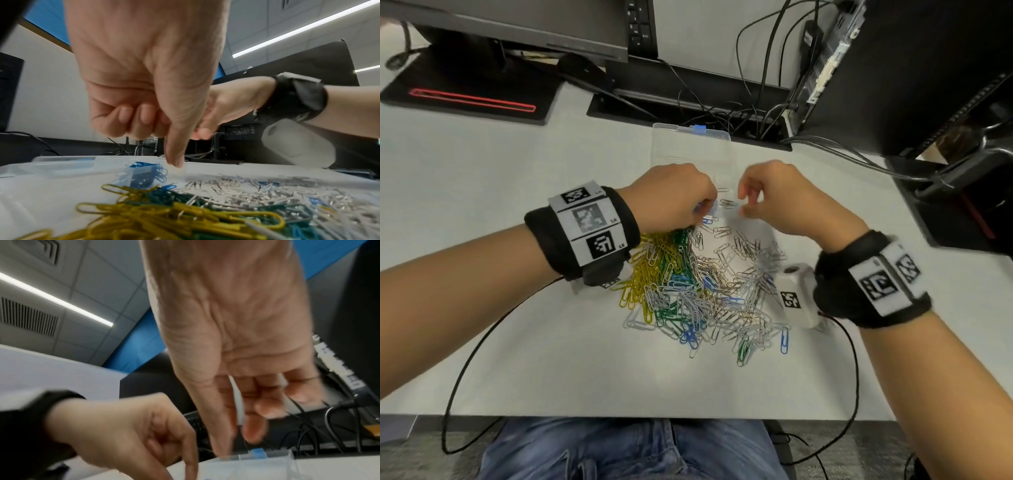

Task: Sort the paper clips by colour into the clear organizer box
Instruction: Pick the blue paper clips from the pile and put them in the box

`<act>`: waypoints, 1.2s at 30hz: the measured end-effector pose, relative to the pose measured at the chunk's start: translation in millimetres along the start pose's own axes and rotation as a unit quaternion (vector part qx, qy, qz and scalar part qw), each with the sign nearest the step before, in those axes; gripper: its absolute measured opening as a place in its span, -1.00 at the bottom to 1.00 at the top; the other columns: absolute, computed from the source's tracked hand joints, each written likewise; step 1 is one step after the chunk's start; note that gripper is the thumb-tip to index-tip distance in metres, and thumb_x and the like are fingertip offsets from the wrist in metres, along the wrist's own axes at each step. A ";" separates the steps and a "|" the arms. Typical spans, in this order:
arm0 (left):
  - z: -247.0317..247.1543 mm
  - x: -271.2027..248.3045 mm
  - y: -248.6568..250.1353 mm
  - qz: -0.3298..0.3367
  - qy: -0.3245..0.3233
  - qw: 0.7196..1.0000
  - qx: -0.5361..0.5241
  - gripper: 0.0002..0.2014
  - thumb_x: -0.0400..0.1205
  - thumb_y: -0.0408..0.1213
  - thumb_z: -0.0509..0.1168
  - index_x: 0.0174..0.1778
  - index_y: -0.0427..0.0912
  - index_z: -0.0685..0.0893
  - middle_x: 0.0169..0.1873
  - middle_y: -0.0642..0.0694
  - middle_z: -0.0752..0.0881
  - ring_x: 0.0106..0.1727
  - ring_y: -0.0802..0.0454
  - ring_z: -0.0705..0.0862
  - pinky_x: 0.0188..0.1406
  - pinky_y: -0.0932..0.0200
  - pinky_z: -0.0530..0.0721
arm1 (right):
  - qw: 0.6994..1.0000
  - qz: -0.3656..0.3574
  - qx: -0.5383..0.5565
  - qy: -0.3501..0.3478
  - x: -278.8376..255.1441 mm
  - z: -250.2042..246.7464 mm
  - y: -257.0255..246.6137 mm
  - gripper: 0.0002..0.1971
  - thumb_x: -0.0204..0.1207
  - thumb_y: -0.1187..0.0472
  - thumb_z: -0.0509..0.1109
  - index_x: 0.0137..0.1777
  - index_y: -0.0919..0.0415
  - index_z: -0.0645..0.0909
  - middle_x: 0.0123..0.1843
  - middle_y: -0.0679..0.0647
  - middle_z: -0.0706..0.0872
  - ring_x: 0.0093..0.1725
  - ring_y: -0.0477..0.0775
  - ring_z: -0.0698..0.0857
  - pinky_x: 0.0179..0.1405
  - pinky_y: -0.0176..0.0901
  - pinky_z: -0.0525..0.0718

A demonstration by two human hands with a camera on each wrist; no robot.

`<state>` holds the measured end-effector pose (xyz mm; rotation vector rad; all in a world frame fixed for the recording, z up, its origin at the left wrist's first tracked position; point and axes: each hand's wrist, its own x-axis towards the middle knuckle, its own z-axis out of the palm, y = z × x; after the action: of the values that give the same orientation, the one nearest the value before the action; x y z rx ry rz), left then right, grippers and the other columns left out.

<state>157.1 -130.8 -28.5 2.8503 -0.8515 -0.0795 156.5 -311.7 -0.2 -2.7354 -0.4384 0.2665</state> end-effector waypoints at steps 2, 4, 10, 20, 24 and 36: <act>2.1 6.8 6.2 0.003 -0.021 1.000 0.023 -0.89 0.58 -0.26 0.33 -0.03 -0.06 0.72 -0.17 -0.08 0.66 -0.06 -0.16 0.65 -0.29 0.14 0.40 | 0.998 0.046 -0.023 -0.041 -21.6 -2.7 10.3 -0.84 0.37 0.33 0.54 -0.23 0.12 0.60 -0.24 -0.04 0.59 -0.22 0.02 0.57 -0.40 -0.28 0.40; 6.0 12.8 11.7 0.009 -0.044 0.997 0.063 -0.84 0.58 -0.31 0.32 0.05 -0.12 0.73 -0.04 -0.16 0.70 -0.03 -0.21 0.68 -0.28 0.11 0.45 | 0.991 0.093 -0.055 -0.076 -37.6 0.4 19.0 -0.79 0.36 0.37 0.51 -0.33 0.08 0.58 -0.28 -0.03 0.60 -0.22 0.07 0.61 -0.42 -0.25 0.43; 10.2 19.3 18.3 0.004 -0.080 0.990 0.112 -0.83 0.56 -0.46 0.26 0.00 -0.25 0.70 -0.06 -0.22 0.70 -0.12 -0.22 0.69 -0.33 0.07 0.54 | 0.976 0.140 -0.083 -0.146 -55.0 14.5 28.2 -0.86 0.31 0.44 0.48 -0.30 0.19 0.64 -0.20 0.16 0.73 -0.19 0.15 0.67 -0.39 -0.24 0.49; 9.0 8.1 9.6 0.017 -0.091 0.995 0.030 -0.88 0.58 -0.38 0.25 -0.18 -0.25 0.70 -0.20 -0.17 0.71 -0.24 -0.09 0.60 -0.31 0.10 0.51 | 0.977 0.100 -0.099 -0.162 -36.3 31.6 16.4 -0.92 0.43 0.43 0.37 -0.24 0.29 0.58 -0.17 0.26 0.73 -0.17 0.20 0.69 -0.27 -0.16 0.54; 2.5 4.7 2.8 0.019 -0.070 0.997 -0.041 -0.87 0.58 -0.32 0.33 -0.22 -0.24 0.75 -0.38 0.03 0.63 -0.25 0.03 0.62 -0.27 0.17 0.47 | 0.976 0.105 -0.077 -0.176 -32.3 27.4 15.8 -0.91 0.47 0.45 0.30 -0.17 0.39 0.65 -0.15 0.26 0.72 -0.22 0.14 0.61 -0.33 -0.19 0.47; -20.6 14.6 -14.6 -0.047 0.041 0.989 -0.137 -0.91 0.56 -0.35 0.39 -0.17 -0.26 0.81 -0.59 0.21 0.47 -0.50 0.30 0.50 -0.52 0.49 0.34 | 0.994 -0.010 0.077 0.076 -5.7 12.5 5.9 -0.83 0.44 0.45 0.43 -0.23 0.14 0.67 -0.33 -0.07 0.64 -0.33 -0.25 0.53 -0.38 -0.63 0.44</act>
<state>179.2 -123.8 -10.8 2.6151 -0.6357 -0.0841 149.8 -314.9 -13.1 -2.5756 -0.3851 0.0816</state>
